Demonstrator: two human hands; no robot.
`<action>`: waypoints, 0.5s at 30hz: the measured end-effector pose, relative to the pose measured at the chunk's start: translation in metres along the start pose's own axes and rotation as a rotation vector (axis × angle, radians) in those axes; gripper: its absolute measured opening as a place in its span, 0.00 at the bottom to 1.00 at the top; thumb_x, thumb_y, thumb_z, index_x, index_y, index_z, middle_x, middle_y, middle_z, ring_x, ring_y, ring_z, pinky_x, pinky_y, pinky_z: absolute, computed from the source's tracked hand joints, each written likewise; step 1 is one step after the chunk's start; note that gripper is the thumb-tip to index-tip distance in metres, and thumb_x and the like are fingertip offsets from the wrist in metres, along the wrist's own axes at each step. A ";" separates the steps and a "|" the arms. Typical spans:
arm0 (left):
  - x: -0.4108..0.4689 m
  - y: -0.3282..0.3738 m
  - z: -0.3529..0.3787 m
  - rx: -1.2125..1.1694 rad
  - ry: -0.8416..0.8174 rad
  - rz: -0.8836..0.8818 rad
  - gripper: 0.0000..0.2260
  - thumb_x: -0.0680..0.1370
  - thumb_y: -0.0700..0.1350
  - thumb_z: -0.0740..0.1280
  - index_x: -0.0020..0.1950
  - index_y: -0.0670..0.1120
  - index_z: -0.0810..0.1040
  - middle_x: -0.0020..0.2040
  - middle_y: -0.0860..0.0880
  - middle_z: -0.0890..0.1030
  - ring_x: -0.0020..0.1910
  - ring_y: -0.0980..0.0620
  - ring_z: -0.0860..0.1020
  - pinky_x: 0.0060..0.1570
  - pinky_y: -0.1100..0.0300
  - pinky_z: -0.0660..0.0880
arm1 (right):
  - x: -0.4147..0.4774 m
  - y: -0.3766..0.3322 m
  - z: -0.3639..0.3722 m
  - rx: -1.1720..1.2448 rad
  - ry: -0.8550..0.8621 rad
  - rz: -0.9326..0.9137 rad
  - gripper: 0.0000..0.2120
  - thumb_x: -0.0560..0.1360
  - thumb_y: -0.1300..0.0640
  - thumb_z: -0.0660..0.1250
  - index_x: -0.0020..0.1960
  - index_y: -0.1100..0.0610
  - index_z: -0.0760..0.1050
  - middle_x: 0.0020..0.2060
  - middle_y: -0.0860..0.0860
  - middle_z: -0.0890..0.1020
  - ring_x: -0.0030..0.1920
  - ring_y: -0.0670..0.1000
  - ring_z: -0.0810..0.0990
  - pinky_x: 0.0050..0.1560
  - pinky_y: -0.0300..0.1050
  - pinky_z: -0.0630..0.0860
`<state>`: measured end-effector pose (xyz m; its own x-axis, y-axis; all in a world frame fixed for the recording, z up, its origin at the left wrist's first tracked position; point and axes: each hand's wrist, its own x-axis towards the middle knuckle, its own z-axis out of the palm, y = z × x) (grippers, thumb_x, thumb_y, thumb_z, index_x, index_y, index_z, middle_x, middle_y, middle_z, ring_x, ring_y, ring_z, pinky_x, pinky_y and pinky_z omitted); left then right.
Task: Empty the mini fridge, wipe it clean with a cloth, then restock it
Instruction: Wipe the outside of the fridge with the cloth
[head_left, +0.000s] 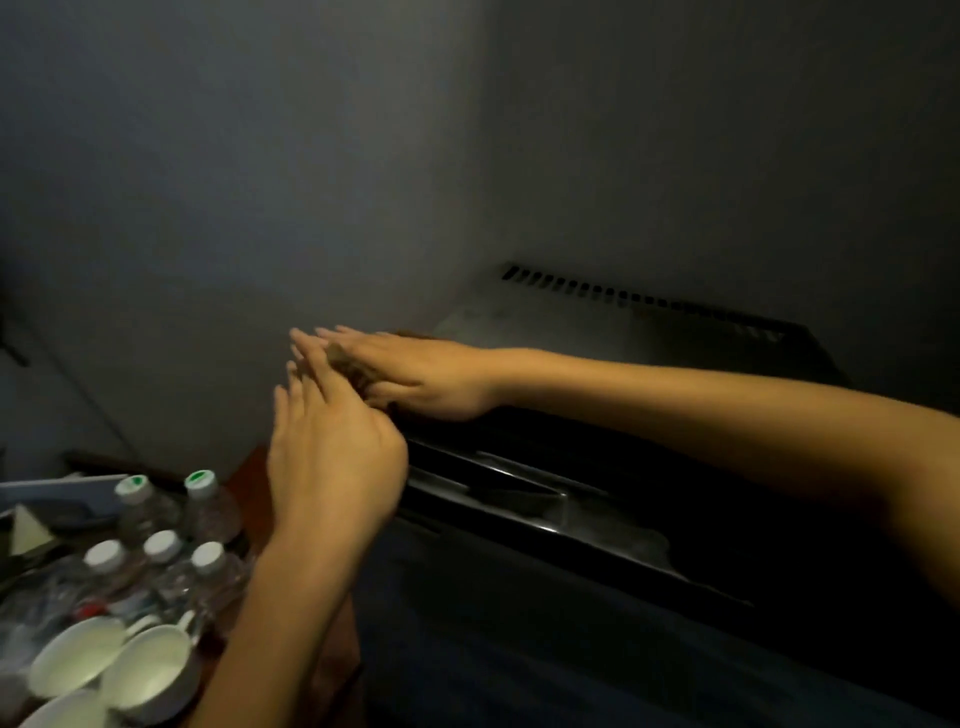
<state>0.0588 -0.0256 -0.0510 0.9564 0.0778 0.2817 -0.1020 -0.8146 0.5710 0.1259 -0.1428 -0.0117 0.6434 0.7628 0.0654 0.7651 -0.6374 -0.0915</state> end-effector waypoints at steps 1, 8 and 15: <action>-0.001 0.000 -0.002 -0.022 0.012 -0.011 0.33 0.78 0.37 0.54 0.76 0.36 0.37 0.79 0.38 0.48 0.78 0.44 0.47 0.76 0.53 0.45 | 0.018 -0.004 -0.003 0.017 -0.039 0.045 0.29 0.81 0.61 0.56 0.78 0.64 0.48 0.78 0.58 0.52 0.78 0.55 0.49 0.76 0.46 0.47; -0.002 -0.009 0.000 -0.016 0.004 0.051 0.31 0.79 0.38 0.52 0.78 0.37 0.39 0.79 0.41 0.43 0.78 0.49 0.44 0.76 0.57 0.41 | -0.069 -0.009 0.003 0.052 0.131 -0.012 0.27 0.81 0.60 0.57 0.78 0.60 0.55 0.78 0.53 0.51 0.78 0.48 0.50 0.75 0.36 0.49; 0.000 -0.009 0.006 -0.077 0.005 0.124 0.31 0.75 0.43 0.44 0.78 0.39 0.41 0.79 0.45 0.43 0.78 0.52 0.44 0.74 0.62 0.39 | -0.149 0.069 0.036 -0.010 0.050 0.230 0.30 0.83 0.54 0.58 0.79 0.42 0.47 0.78 0.38 0.49 0.77 0.42 0.50 0.76 0.49 0.55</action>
<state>0.0611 -0.0218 -0.0603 0.9338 -0.0181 0.3572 -0.2403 -0.7715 0.5890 0.0813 -0.2966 -0.0631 0.8010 0.5913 0.0933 0.5984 -0.7949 -0.0998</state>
